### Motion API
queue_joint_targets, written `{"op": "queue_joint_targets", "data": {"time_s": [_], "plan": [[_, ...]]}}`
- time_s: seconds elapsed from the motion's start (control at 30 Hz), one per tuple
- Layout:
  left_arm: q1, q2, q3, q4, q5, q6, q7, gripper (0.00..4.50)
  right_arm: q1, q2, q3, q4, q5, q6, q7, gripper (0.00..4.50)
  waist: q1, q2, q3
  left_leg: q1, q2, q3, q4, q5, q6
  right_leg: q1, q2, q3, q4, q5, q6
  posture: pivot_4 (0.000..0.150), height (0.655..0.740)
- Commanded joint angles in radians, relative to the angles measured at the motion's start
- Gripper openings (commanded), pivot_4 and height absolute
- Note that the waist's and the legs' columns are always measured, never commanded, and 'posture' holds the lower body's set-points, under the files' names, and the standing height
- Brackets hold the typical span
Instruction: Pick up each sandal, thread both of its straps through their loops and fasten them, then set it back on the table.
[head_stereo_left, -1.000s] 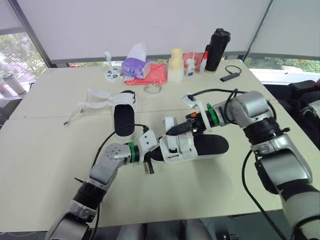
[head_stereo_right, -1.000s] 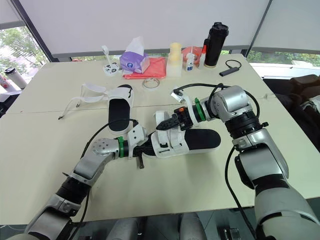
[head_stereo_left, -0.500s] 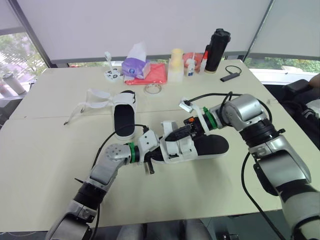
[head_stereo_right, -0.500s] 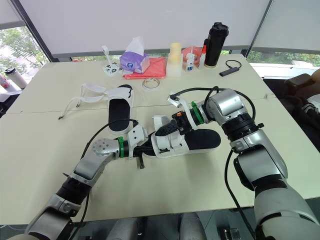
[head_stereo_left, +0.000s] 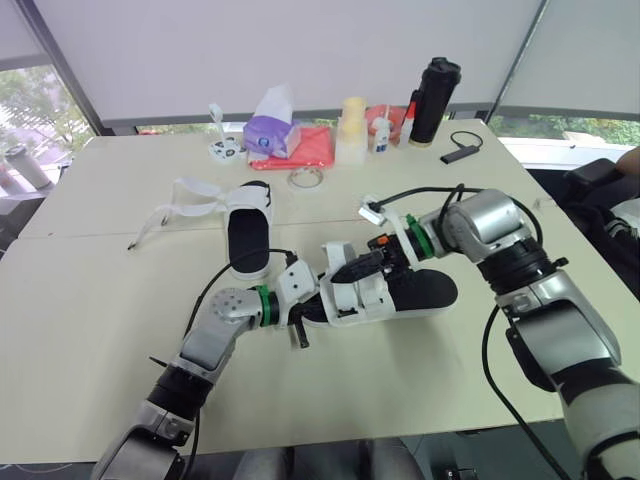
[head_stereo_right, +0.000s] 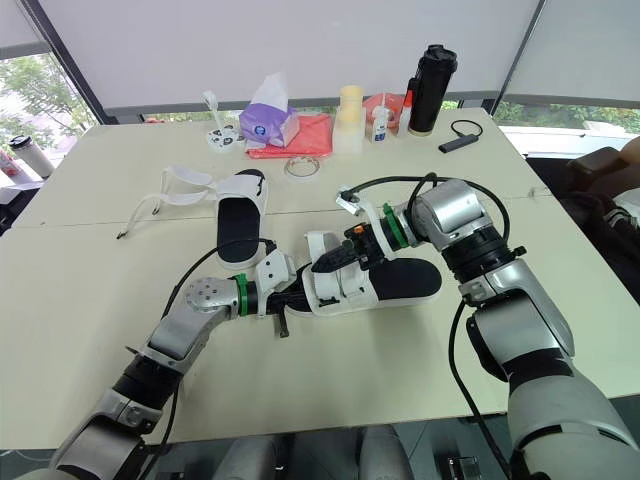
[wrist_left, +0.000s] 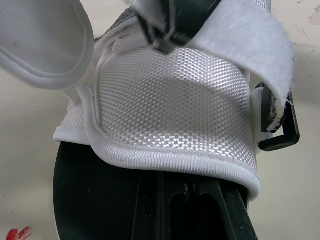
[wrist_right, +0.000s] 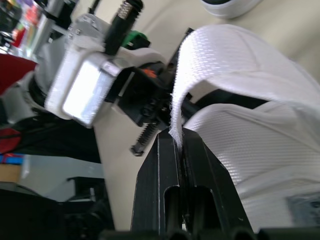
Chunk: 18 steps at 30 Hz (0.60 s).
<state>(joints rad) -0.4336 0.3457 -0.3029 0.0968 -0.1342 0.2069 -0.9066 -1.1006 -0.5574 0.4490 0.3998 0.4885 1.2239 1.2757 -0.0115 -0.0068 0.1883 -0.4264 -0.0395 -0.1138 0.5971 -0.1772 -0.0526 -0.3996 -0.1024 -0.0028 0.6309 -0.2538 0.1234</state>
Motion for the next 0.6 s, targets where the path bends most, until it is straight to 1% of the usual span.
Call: {"op": "queue_joint_targets", "data": {"time_s": [0.03,0.4,0.6], "plan": [[0.023,0.0,-0.02,0.017,0.026,0.018,0.012,0.0,0.026,-0.002,0.027,-0.017,-0.04,-0.055,0.011,0.03,0.0,0.0,0.0,0.0,0.0,0.0,0.0,0.0,0.0,0.0,0.0,0.0,0.0,0.0,0.0,0.15,0.74],[0.03,0.001,-0.022,0.008,0.026,0.023,0.017,0.0,0.063,-0.003,0.002,-0.032,-0.098,-0.16,0.011,0.03,0.0,0.0,0.0,0.0,0.0,0.0,0.0,0.0,0.0,0.0,0.0,0.0,0.0,0.0,0.0,0.15,0.74],[0.027,0.001,-0.022,0.009,0.025,0.02,0.016,0.0,0.114,-0.047,-0.011,-0.187,-0.116,-0.228,0.007,0.03,0.0,0.0,0.0,0.0,0.0,0.0,0.0,0.0,0.0,0.0,0.0,0.0,0.0,0.0,0.0,0.15,0.74]]}}
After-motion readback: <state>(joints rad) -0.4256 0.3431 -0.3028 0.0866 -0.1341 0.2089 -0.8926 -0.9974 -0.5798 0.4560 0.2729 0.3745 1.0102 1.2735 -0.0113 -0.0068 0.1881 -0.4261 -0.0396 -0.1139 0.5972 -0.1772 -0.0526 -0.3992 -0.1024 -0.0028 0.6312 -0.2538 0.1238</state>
